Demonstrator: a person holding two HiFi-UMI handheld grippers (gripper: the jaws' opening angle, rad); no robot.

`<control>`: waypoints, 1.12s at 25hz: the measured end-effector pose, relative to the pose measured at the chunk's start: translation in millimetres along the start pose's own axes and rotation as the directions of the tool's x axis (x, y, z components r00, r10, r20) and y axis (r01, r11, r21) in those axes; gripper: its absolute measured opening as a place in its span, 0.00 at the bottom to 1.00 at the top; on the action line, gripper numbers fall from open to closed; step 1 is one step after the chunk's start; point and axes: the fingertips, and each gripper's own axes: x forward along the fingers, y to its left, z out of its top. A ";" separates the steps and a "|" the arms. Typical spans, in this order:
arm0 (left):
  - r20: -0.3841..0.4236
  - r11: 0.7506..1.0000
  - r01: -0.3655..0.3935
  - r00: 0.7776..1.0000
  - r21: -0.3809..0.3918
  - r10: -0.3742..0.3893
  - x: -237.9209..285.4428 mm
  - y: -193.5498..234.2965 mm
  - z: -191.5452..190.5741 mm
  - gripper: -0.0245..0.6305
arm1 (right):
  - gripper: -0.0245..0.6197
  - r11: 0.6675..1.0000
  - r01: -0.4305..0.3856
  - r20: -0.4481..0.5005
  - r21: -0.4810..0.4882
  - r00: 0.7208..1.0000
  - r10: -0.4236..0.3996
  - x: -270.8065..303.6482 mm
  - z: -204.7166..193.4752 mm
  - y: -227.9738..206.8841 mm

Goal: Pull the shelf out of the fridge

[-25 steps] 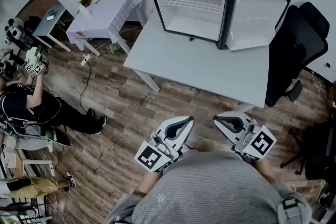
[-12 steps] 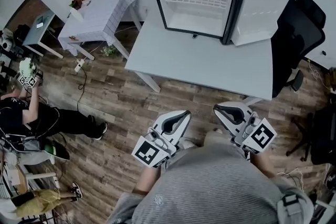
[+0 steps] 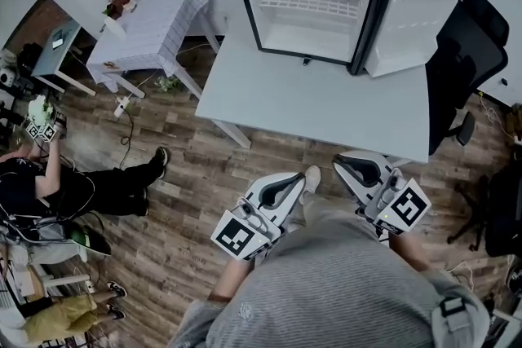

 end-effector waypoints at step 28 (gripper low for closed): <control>-0.051 0.992 0.121 0.991 -0.037 -0.123 157.5 197.9 11.4 0.06 | 0.06 0.986 0.165 -0.011 0.018 0.986 -0.165 81.8 -4.0 -213.7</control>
